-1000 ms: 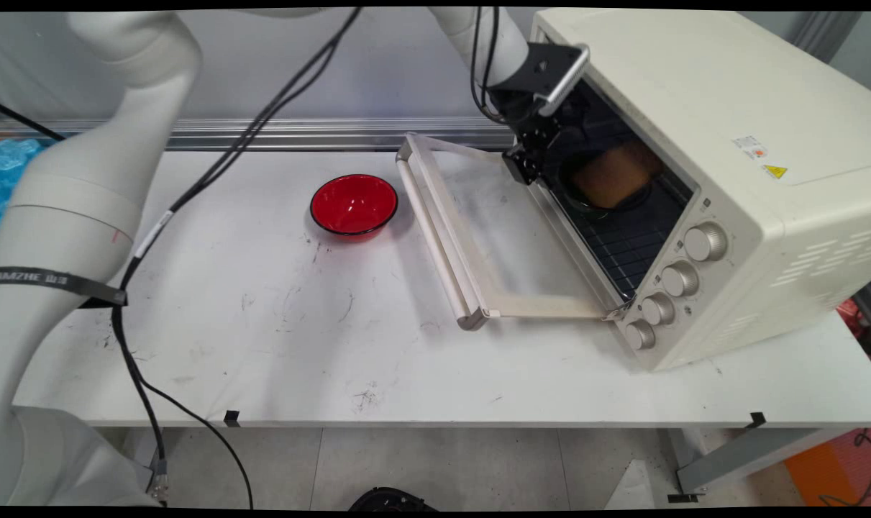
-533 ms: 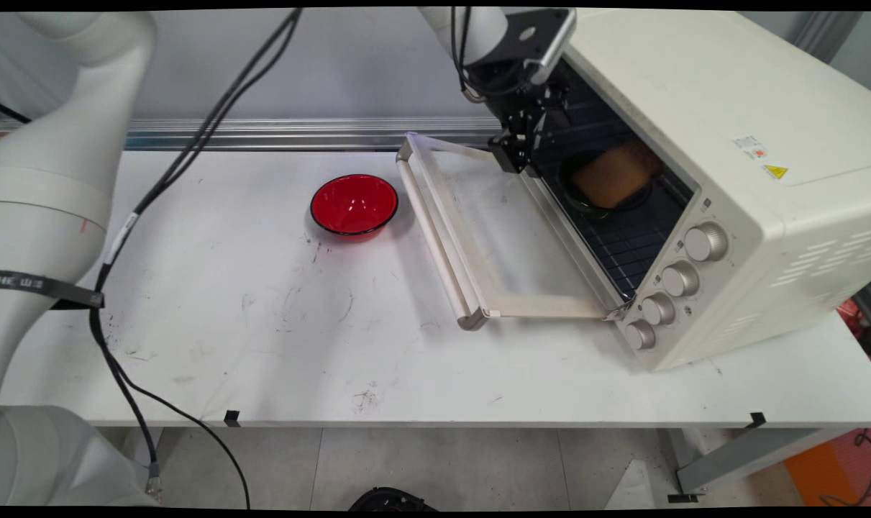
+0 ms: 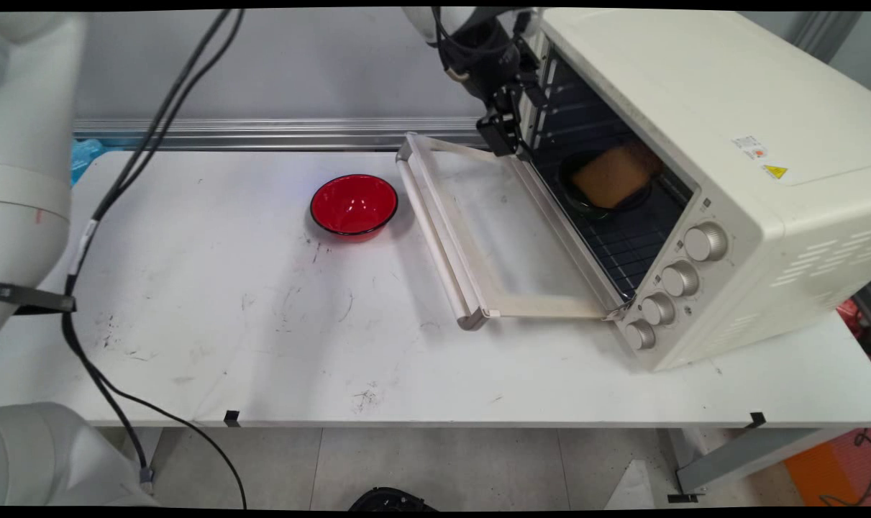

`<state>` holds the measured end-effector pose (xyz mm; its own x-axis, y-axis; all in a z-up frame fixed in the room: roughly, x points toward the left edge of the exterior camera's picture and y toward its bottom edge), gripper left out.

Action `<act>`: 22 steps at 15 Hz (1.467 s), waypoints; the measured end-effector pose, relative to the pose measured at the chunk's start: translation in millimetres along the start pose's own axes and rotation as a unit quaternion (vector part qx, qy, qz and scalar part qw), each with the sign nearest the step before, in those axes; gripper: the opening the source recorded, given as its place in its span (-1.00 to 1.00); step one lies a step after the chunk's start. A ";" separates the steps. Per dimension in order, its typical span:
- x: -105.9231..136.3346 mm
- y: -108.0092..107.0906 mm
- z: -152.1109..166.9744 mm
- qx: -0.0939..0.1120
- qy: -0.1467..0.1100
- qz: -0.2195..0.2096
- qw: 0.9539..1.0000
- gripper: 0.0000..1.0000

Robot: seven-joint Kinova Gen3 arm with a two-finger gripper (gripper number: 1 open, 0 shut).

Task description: Close the oven

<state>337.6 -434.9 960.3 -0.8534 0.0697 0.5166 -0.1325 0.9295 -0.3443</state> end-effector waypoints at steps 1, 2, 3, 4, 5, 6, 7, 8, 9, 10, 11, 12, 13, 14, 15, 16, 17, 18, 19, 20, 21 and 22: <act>-3.6 4.8 -10.0 0.006 -0.002 -0.030 1.000 1.00; -7.4 9.6 -17.3 0.010 -0.004 -0.054 0.998 1.00; -10.8 14.2 -23.4 0.013 -0.006 -0.073 0.997 1.00; -12.9 17.4 -27.0 0.015 -0.007 -0.084 0.996 1.00; -16.5 22.3 -32.5 0.018 -0.008 -0.099 0.995 1.00; -20.4 28.2 -38.5 0.021 -0.010 -0.113 0.993 1.00; -24.9 34.3 -44.7 0.025 -0.011 -0.125 0.992 1.00; -29.1 39.8 -49.7 0.028 -0.012 -0.134 0.991 1.00; -34.6 46.7 -55.4 0.030 -0.014 -0.143 0.989 1.00; -40.7 54.1 -60.7 0.031 -0.018 -0.153 0.988 1.00; -46.2 60.6 -65.0 0.031 -0.022 -0.162 0.986 1.00; -53.2 68.3 -69.7 0.031 -0.027 -0.173 0.984 1.00; -59.9 75.5 -73.5 0.029 -0.033 -0.183 0.982 1.00; -65.4 81.6 -76.4 0.029 -0.038 -0.192 0.980 1.00; -69.3 85.4 -78.0 0.028 -0.041 -0.197 0.979 1.00; -74.4 90.7 -80.2 0.027 -0.045 -0.205 0.977 1.00; -80.1 96.3 -81.5 0.026 -0.049 -0.213 0.975 1.00; -85.6 101.5 -82.2 0.025 -0.052 -0.221 0.974 1.00; -89.6 105.1 -82.4 0.025 -0.054 -0.227 0.972 1.00; -94.0 109.1 -82.2 0.024 -0.056 -0.233 0.971 1.00; -97.9 112.9 -81.7 0.023 -0.058 -0.239 0.969 -1.00; -101.0 116.1 -81.0 0.022 -0.059 -0.244 0.968 -1.00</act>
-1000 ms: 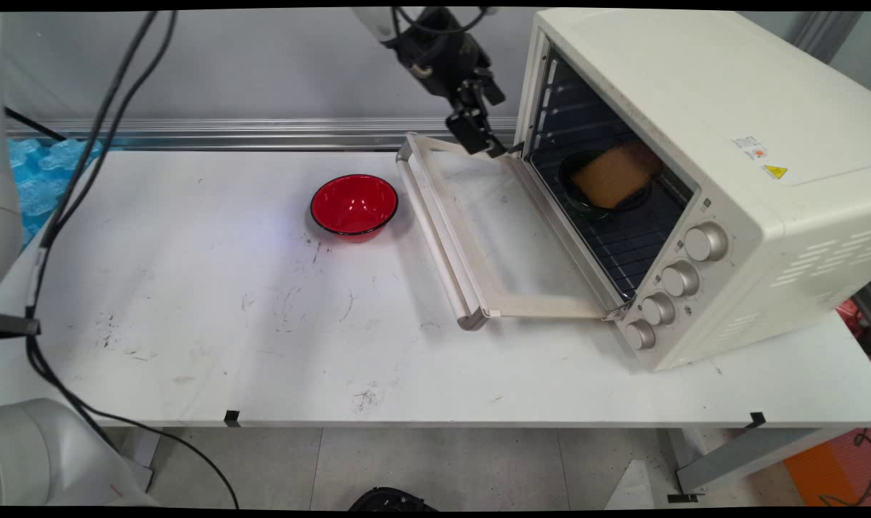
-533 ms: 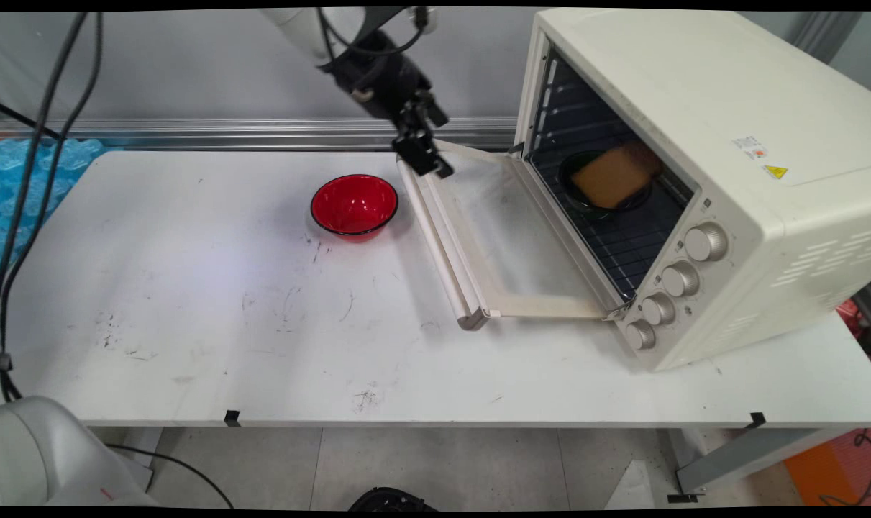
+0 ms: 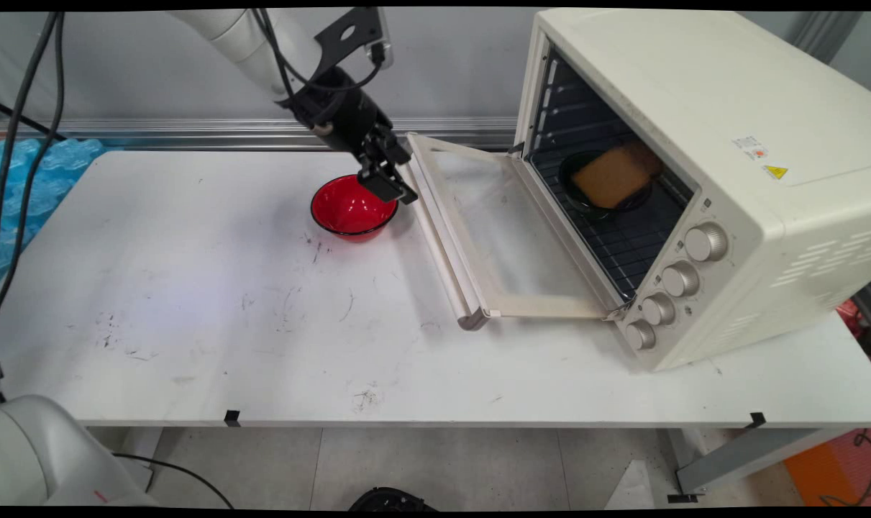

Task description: Close the oven

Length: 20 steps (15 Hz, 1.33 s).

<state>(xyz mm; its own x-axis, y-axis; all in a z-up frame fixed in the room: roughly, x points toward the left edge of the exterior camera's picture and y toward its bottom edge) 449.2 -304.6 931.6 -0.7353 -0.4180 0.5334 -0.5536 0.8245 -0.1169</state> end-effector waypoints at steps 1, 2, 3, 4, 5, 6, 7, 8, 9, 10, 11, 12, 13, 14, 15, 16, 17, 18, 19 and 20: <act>-4.4 1.7 1.4 -0.001 -0.002 -0.006 1.000 -1.00; -8.3 3.4 3.3 -0.002 -0.003 -0.011 1.000 -1.00; -11.5 4.6 5.2 -0.002 -0.004 -0.015 1.000 -1.00; -15.5 5.8 8.3 -0.002 -0.004 -0.020 1.000 -1.00; -18.5 6.5 11.1 -0.002 -0.004 -0.023 1.000 -1.00; -22.1 7.2 14.6 -0.003 -0.004 -0.028 1.000 -1.00; -24.5 7.7 16.9 -0.003 -0.004 -0.030 1.000 -1.00; -28.4 8.5 20.7 -0.004 -0.004 -0.035 0.999 -1.00; -34.4 9.7 26.5 -0.006 -0.003 -0.042 0.999 -1.00; -39.1 10.5 31.2 -0.008 -0.003 -0.046 0.999 -1.00; -43.3 11.0 36.2 -0.009 -0.002 -0.050 0.999 -1.00; -48.1 11.3 42.1 -0.011 -0.001 -0.055 0.998 -1.00; -52.8 11.5 48.1 -0.013 0.000 -0.059 0.998 -1.00; -56.4 11.6 53.4 -0.014 0.001 -0.062 0.998 -1.00; -58.6 11.6 56.9 -0.014 0.002 -0.063 0.998 -1.00; -61.7 11.5 62.4 -0.015 0.004 -0.065 0.998 -1.00; -63.5 11.4 65.9 -0.015 0.006 -0.066 0.998 -1.00; -65.7 11.1 71.3 -0.016 0.009 -0.068 0.998 -1.00; -67.0 10.9 74.6 -0.016 0.011 -0.069 0.997 -1.00; -68.9 10.7 79.4 -0.016 0.015 -0.070 0.997 -1.00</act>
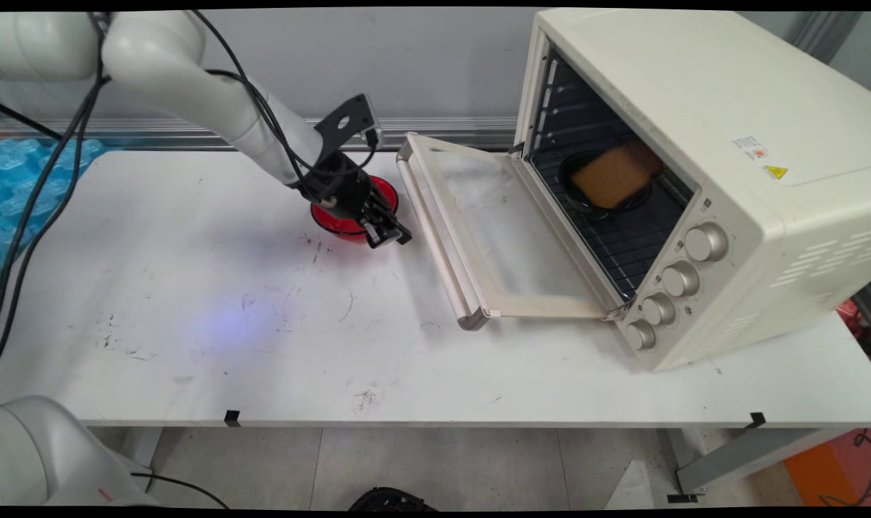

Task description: Close the oven

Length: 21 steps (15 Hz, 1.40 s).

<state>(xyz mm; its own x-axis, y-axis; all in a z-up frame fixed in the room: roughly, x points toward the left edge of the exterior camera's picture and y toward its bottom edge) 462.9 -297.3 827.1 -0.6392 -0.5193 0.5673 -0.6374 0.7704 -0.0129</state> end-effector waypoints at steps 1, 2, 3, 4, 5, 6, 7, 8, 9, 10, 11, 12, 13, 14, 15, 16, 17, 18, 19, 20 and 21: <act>-1.3 -0.4 2.9 0.000 0.003 -0.001 1.000 -1.00; -2.9 -0.8 7.2 0.000 0.007 -0.003 1.000 -1.00; -4.5 -1.0 11.5 0.000 0.013 -0.006 1.000 -1.00; -6.0 -1.1 15.1 0.000 0.020 -0.010 1.000 -1.00; -7.2 -0.9 17.5 0.000 0.026 -0.013 1.000 -1.00; -8.0 -0.8 19.0 0.000 0.030 -0.015 0.999 -1.00; -9.3 -0.5 20.7 0.000 0.035 -0.018 0.999 -1.00; -10.8 0.2 22.3 0.000 0.041 -0.021 0.999 -1.00; -12.2 1.1 23.5 -0.001 0.047 -0.022 0.999 -1.00; -13.7 2.1 24.3 -0.001 0.052 -0.023 0.998 -1.00; -14.6 3.0 24.8 -0.002 0.056 -0.023 0.998 -1.00; -15.2 4.1 25.3 -0.002 0.061 -0.021 0.998 -1.00; -15.6 5.0 25.5 -0.002 0.066 -0.018 0.998 -1.00; -15.3 5.8 25.4 -0.001 0.072 -0.015 0.997 -1.00; -15.2 6.3 24.8 0.000 0.077 -0.011 0.997 -1.00; -14.5 6.9 24.1 0.001 0.082 -0.008 0.997 -1.00; -13.7 7.2 23.0 0.002 0.086 -0.004 0.996 -1.00; -12.7 7.7 21.3 0.003 0.091 0.000 0.996 -1.00; -11.4 8.0 18.9 0.005 0.096 0.005 0.995 -1.00; -9.8 8.3 16.5 0.006 0.101 0.009 0.995 -1.00; -8.0 8.5 14.0 0.008 0.105 0.013 0.994 -1.00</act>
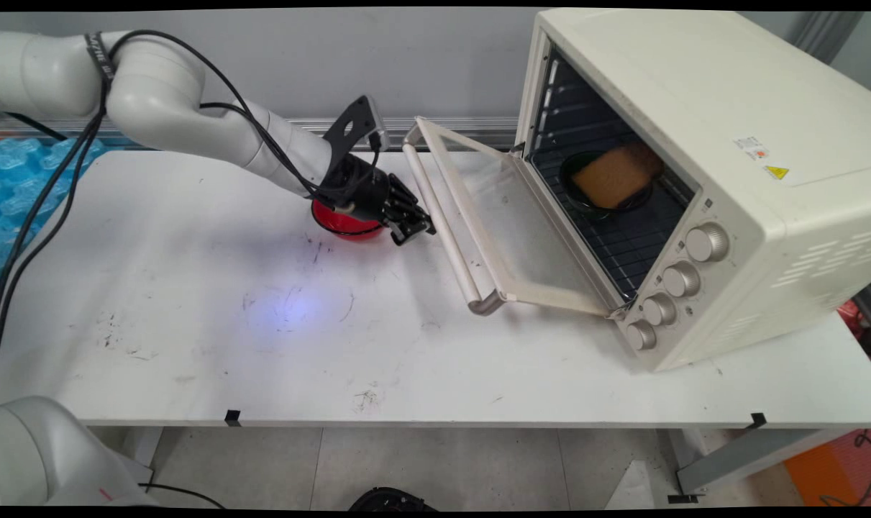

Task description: Close the oven

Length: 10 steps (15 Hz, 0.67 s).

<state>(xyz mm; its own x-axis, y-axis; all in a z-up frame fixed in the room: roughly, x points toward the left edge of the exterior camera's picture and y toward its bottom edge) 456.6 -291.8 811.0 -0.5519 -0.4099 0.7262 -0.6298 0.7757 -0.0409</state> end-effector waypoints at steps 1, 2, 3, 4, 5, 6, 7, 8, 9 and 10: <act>3.9 -0.3 -2.6 0.002 0.006 0.004 1.000 -1.00; 8.4 -0.5 -5.0 0.003 0.011 0.009 1.000 -1.00; 12.8 -0.8 -6.8 0.004 0.016 0.012 1.000 -1.00; 16.2 -1.0 -8.0 0.005 0.020 0.015 1.000 -1.00; 21.0 -1.3 -9.9 0.005 0.024 0.018 1.000 -1.00; 27.1 -1.4 -11.6 0.005 0.029 0.021 0.999 -1.00; 33.5 -1.6 -13.1 0.005 0.034 0.024 0.999 -1.00; 39.0 -2.1 -13.6 0.004 0.038 0.026 0.999 -1.00; 42.9 -2.5 -13.5 0.004 0.041 0.027 0.999 -1.00; 49.5 -3.5 -13.1 0.003 0.044 0.029 0.999 -1.00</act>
<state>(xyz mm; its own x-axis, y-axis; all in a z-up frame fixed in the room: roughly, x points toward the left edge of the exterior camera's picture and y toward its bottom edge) 438.6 -308.4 856.0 -0.5371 -0.3197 0.7806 -0.6017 0.7938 -0.0889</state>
